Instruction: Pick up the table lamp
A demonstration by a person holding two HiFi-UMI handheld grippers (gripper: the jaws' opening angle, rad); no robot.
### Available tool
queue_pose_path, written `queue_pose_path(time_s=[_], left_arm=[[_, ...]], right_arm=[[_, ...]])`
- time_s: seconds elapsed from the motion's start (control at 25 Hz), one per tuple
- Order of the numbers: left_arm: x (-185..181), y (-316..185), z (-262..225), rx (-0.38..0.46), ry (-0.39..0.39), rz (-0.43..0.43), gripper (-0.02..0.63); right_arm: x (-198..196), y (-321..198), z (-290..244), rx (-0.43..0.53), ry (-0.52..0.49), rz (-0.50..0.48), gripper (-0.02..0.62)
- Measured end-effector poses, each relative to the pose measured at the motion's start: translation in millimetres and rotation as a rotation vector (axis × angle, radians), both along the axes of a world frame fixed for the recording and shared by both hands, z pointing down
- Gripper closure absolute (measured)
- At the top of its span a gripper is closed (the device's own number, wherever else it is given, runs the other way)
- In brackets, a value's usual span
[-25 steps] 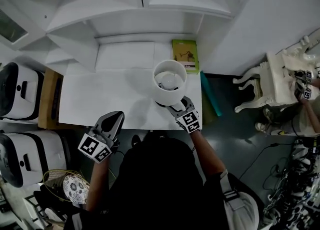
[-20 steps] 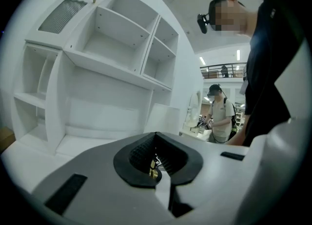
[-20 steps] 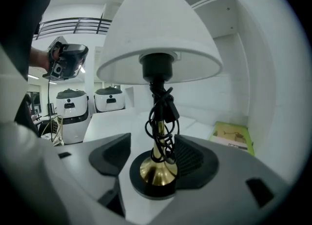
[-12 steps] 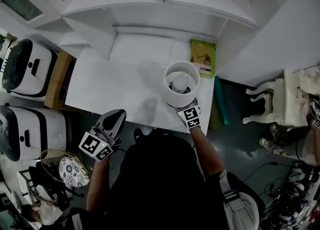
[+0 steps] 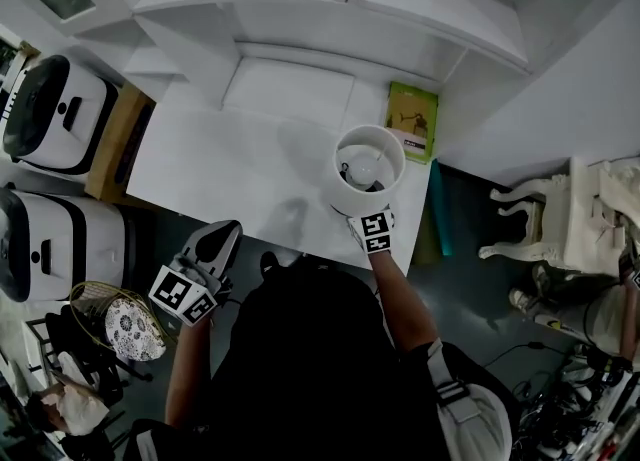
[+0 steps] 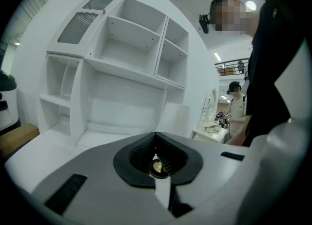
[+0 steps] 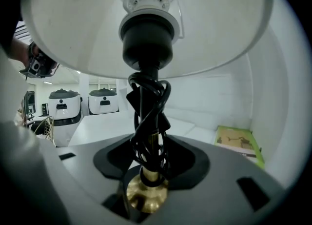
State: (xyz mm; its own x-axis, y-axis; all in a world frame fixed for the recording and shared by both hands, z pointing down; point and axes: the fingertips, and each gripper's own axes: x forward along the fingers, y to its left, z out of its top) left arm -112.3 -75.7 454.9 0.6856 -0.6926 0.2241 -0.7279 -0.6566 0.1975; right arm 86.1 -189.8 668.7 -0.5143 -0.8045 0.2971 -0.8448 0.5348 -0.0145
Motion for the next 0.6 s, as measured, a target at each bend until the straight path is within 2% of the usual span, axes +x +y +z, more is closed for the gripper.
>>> queue_pose_path(time_s=[0.6], left_arm=[[-7, 3, 5, -0.01, 0.004, -0.013, 0.597]], right_arm=[[0, -3, -6, 0.038, 0.092, -0.028, 0.48]])
